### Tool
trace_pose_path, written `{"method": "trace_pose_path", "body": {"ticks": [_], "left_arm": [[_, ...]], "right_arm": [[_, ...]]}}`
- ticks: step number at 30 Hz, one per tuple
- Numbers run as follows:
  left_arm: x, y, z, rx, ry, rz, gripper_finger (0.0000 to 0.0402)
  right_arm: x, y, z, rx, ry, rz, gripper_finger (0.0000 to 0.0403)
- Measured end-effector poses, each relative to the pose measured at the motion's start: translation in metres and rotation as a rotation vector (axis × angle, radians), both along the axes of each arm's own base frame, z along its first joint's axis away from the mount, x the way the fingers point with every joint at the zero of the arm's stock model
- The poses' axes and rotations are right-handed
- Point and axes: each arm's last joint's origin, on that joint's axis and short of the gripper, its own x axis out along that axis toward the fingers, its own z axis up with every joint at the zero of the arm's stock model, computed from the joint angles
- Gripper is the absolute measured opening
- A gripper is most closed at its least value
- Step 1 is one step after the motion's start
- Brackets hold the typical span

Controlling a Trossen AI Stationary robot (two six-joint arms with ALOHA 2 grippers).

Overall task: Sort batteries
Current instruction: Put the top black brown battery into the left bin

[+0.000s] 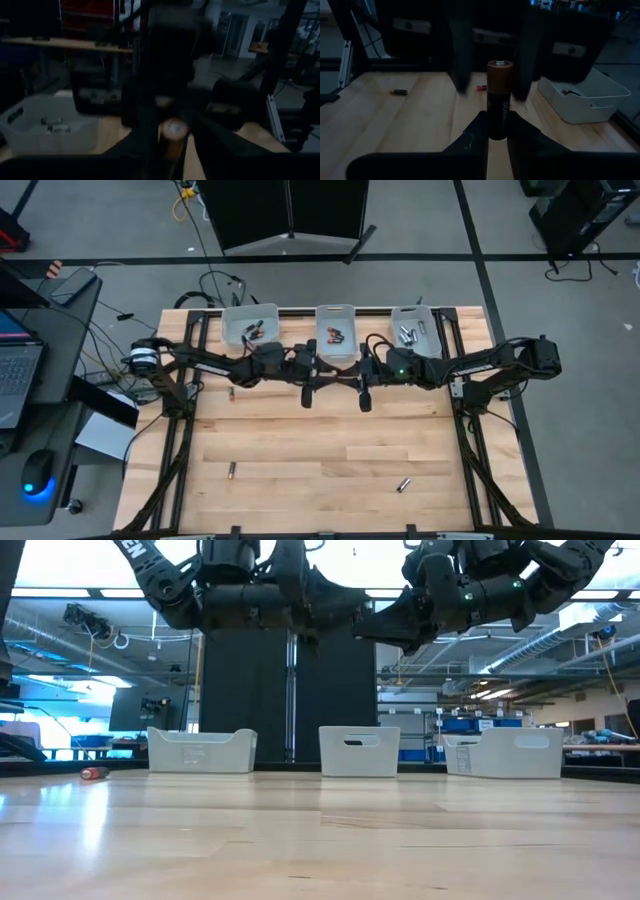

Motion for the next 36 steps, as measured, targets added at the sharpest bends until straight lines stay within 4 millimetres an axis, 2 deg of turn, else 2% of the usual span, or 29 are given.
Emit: {"method": "trace_pose_path", "body": {"ticks": [5,9,14,19,23,29,36], "left_arm": [[0.005,0.002,-0.009,0.012,0.004,0.005,0.0053],[0.005,0.002,-0.008,0.02,-0.02,0.007,0.0053],[0.005,0.003,-0.005,0.021,-0.051,0.012,0.0053],[-0.002,0.009,0.011,0.024,-0.105,0.005,0.0053],[-0.014,0.015,0.034,0.049,-0.154,0.005,0.0053],[-0.043,0.029,0.064,0.095,-0.095,0.069,0.0053],[-0.09,0.058,0.078,-0.019,0.114,0.215,0.0053]], "right_arm": [[0.0,0.0,0.0,0.013,0.002,-0.002,0.0054],[0.0,0.0,0.0,0.015,0.005,-0.008,0.0059],[0.0,0.0,0.001,0.004,-0.003,-0.011,0.0094],[0.0,-0.003,0.0,-0.009,0.006,-0.068,0.0129],[-0.001,-0.008,0.0,-0.023,0.009,-0.128,0.0152],[-0.003,-0.016,-0.001,-0.024,0.021,-0.165,0.0167],[-0.004,-0.018,-0.005,-0.02,0.057,-0.173,0.0161]]}}
